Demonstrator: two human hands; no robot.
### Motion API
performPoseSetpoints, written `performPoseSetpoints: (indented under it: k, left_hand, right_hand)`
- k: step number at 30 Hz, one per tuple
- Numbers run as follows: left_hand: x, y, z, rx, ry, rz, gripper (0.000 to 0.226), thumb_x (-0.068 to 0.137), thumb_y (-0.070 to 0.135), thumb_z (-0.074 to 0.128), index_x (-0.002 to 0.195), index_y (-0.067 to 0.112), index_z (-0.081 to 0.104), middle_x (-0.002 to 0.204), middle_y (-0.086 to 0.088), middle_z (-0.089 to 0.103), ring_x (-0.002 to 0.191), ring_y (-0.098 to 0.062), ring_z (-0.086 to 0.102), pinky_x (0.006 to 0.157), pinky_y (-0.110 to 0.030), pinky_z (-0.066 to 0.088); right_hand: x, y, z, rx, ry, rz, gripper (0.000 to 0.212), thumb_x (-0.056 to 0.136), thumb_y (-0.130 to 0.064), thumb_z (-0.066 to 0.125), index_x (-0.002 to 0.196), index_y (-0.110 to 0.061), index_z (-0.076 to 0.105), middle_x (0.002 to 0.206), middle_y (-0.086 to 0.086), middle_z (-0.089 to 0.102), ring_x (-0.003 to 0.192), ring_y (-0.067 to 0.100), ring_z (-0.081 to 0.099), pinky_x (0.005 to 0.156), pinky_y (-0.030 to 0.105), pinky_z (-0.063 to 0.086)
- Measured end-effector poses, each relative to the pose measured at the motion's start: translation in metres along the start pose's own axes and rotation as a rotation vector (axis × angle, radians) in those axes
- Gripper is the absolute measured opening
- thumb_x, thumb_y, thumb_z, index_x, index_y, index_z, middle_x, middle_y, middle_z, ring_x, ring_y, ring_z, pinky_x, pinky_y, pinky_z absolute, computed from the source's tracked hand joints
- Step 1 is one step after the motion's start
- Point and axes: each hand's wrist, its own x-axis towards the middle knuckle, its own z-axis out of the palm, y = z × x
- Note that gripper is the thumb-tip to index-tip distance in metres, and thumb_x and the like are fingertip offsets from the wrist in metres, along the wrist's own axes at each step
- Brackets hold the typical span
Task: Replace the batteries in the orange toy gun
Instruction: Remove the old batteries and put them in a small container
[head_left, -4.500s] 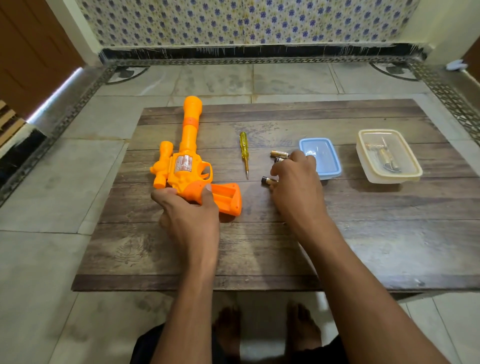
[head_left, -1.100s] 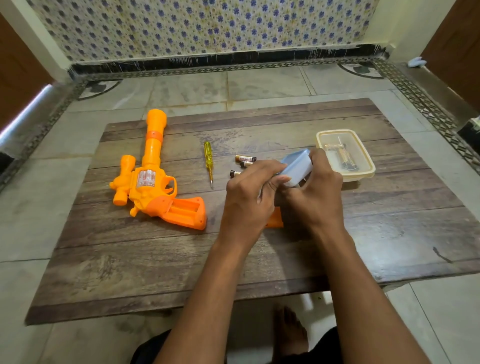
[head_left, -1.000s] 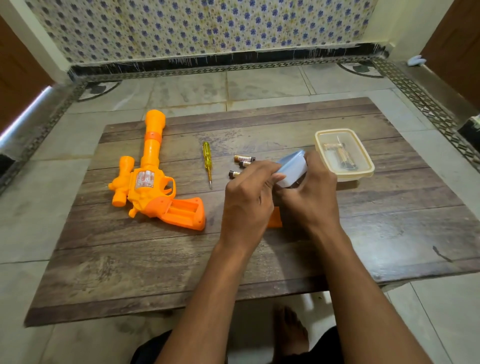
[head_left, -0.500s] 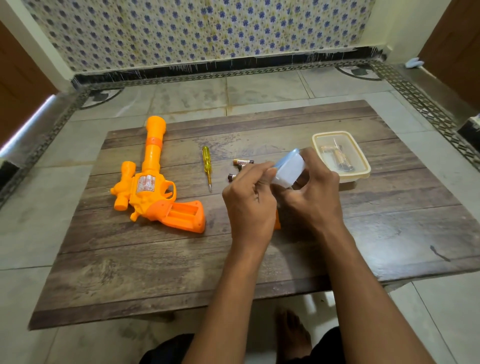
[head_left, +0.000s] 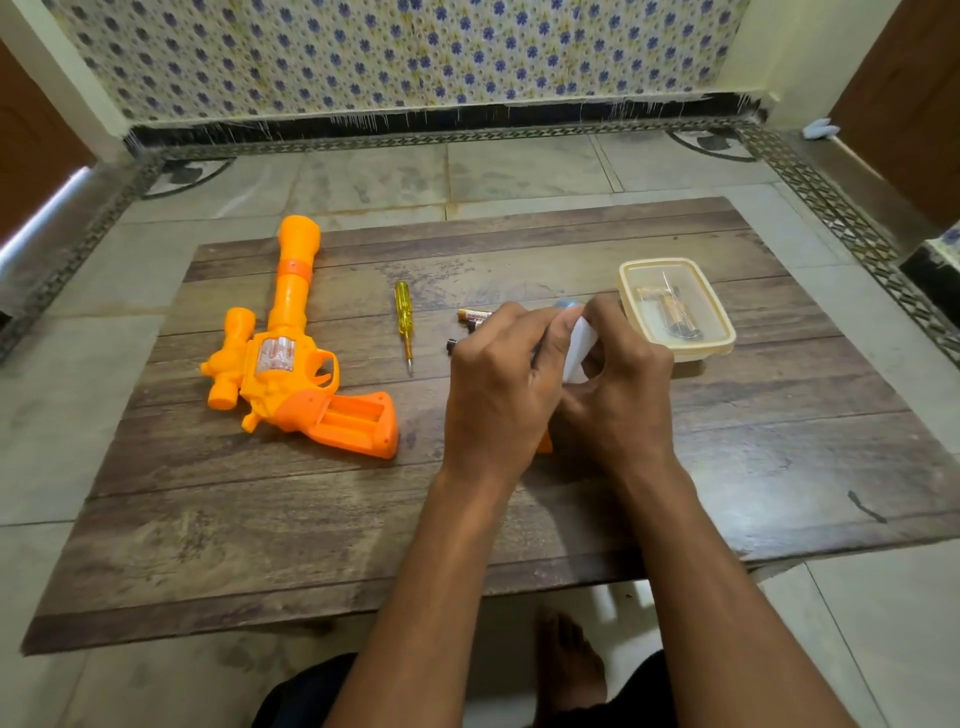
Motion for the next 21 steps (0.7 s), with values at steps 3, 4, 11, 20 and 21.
performPoseSetpoints:
  k: [3, 4, 11, 20, 21]
  left_hand:
    - [-0.001, 0.001, -0.001, 0.004, 0.022, -0.022, 0.013, 0.099, 0.01, 0.068, 0.095, 0.002, 0.078, 0.077, -0.007, 0.067, 0.067, -0.007, 0.053, 0.065, -0.009, 0.034]
    - [-0.001, 0.001, 0.0, 0.003, 0.042, -0.051, 0.015, 0.099, 0.01, 0.067, 0.093, 0.002, 0.078, 0.076, -0.006, 0.066, 0.067, -0.005, 0.049, 0.065, -0.007, 0.031]
    - [0.005, -0.008, -0.001, 0.02, 0.147, -0.09, 0.015, 0.099, 0.011, 0.067, 0.093, 0.003, 0.078, 0.078, -0.006, 0.072, 0.068, -0.015, 0.062, 0.062, -0.02, 0.042]
    - [0.023, -0.022, -0.017, 0.044, 0.222, -0.136, 0.013, 0.098, 0.009, 0.065, 0.101, 0.003, 0.076, 0.085, -0.001, 0.078, 0.082, -0.002, 0.069, 0.073, -0.01, 0.05]
    - [0.028, -0.025, -0.021, 0.022, 0.229, -0.175, 0.013, 0.099, 0.011, 0.063, 0.1, 0.005, 0.075, 0.082, 0.002, 0.077, 0.078, 0.002, 0.07, 0.072, -0.015, 0.054]
  right_hand:
    - [0.001, -0.001, 0.001, -0.004, -0.023, -0.021, 0.027, 0.083, -0.017, 0.081, 0.088, -0.007, 0.056, 0.072, -0.001, 0.056, 0.061, 0.013, 0.049, 0.055, 0.018, 0.04]
    - [0.001, -0.001, 0.001, -0.003, -0.033, -0.024, 0.028, 0.083, -0.018, 0.081, 0.09, -0.006, 0.057, 0.074, 0.0, 0.058, 0.063, 0.014, 0.052, 0.055, 0.021, 0.042]
    - [0.0, 0.0, 0.005, 0.002, -0.024, -0.026, 0.04, 0.078, -0.017, 0.088, 0.093, -0.006, 0.052, 0.083, -0.003, 0.057, 0.074, 0.014, 0.059, 0.055, 0.039, 0.05]
    - [0.0, 0.002, -0.001, -0.014, 0.06, 0.021, 0.047, 0.067, -0.014, 0.091, 0.092, -0.008, 0.053, 0.089, 0.004, 0.057, 0.078, 0.023, 0.057, 0.06, 0.046, 0.049]
    - [0.0, 0.0, -0.001, -0.011, 0.068, 0.046, 0.049, 0.066, -0.017, 0.092, 0.094, -0.009, 0.052, 0.09, 0.004, 0.058, 0.078, 0.023, 0.058, 0.06, 0.046, 0.05]
